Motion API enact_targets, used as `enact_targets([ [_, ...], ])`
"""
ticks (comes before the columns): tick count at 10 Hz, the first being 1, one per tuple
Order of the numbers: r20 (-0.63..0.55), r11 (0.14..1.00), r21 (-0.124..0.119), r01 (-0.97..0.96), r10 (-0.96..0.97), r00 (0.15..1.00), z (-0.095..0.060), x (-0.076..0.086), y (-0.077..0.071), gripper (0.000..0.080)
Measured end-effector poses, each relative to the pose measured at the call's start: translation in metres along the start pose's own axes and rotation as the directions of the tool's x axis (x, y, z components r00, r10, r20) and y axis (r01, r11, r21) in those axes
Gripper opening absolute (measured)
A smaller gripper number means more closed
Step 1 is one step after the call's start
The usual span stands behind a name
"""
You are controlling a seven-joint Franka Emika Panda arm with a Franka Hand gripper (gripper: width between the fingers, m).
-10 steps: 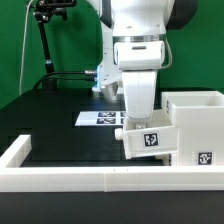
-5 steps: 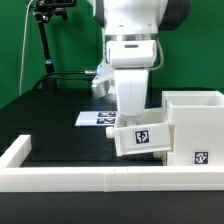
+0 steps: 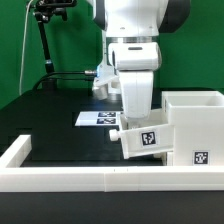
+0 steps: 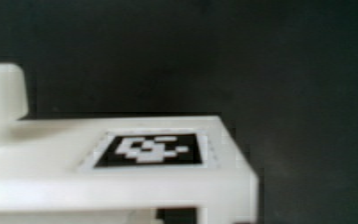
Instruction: Assemble drawer
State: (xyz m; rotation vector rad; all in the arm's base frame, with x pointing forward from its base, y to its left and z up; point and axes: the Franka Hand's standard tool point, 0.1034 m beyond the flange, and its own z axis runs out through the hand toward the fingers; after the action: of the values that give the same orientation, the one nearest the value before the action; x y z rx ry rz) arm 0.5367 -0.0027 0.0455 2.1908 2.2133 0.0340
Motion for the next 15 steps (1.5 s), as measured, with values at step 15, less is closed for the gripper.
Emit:
enact_targets([
  [15,0.033,0.994,0.005,-0.110,0.110,0.993,0.001,0.010,0.002,0.0044],
])
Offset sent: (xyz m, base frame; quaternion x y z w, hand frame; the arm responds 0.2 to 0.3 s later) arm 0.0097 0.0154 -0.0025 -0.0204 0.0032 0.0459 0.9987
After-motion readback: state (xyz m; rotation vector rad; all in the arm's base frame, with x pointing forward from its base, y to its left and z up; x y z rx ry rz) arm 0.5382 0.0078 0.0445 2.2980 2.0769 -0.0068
